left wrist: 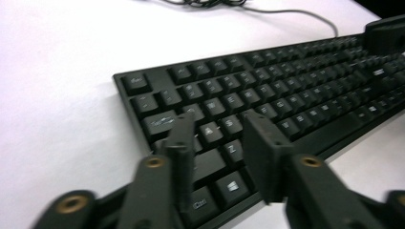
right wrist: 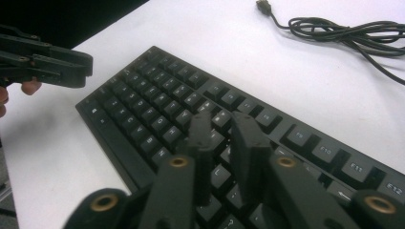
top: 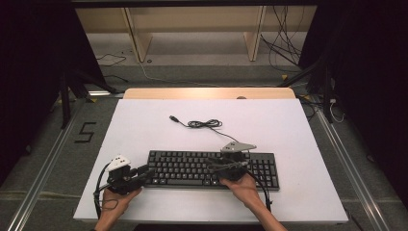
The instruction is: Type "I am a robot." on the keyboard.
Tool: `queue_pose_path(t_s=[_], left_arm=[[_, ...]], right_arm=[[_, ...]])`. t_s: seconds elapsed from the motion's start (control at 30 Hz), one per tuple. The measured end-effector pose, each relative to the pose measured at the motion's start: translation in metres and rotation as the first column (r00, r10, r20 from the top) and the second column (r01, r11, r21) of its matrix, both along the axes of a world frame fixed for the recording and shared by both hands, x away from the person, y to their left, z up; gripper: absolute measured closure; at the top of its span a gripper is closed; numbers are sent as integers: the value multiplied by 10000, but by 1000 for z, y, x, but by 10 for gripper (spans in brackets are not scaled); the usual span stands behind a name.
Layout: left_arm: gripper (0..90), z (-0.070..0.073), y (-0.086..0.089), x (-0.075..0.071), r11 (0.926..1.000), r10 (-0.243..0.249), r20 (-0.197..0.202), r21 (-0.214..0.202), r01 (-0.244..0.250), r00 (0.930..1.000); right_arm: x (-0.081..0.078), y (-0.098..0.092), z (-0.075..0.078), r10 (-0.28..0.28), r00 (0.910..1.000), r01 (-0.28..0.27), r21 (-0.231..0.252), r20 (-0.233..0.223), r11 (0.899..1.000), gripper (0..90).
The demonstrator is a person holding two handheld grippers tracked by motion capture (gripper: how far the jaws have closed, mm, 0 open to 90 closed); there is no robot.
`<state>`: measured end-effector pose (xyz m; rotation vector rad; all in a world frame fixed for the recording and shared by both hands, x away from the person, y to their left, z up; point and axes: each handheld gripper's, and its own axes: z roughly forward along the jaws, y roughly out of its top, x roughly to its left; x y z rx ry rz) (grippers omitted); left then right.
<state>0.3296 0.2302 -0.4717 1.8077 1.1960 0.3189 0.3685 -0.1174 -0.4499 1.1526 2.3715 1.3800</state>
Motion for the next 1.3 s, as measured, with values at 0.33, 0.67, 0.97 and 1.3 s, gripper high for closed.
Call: queue_pose_path(t_s=[0.33, 0.67, 0.97, 1.3], left_arm=[[886, -5, -1, 3, 9982, -93, -345, 584, 113, 9994], [888, -8, -3, 6, 9970, -170, -596, 747, 214, 9981], [889, -10, -3, 9, 9965, -155, -756, 810, 217, 9970], [889, -11, -3, 9, 9961, -174, -877, 843, 248, 9960]], right_arm=[[10, 15, -8, 28, 9995, -43, -461, -325, 9989, 900], [17, 33, -16, 56, 9992, -93, -911, -405, 9958, 900], [23, 40, -22, 22, 9984, -89, -1212, -557, 9926, 900], [25, 44, -25, 41, 9980, -125, -1331, -632, 9910, 900]])
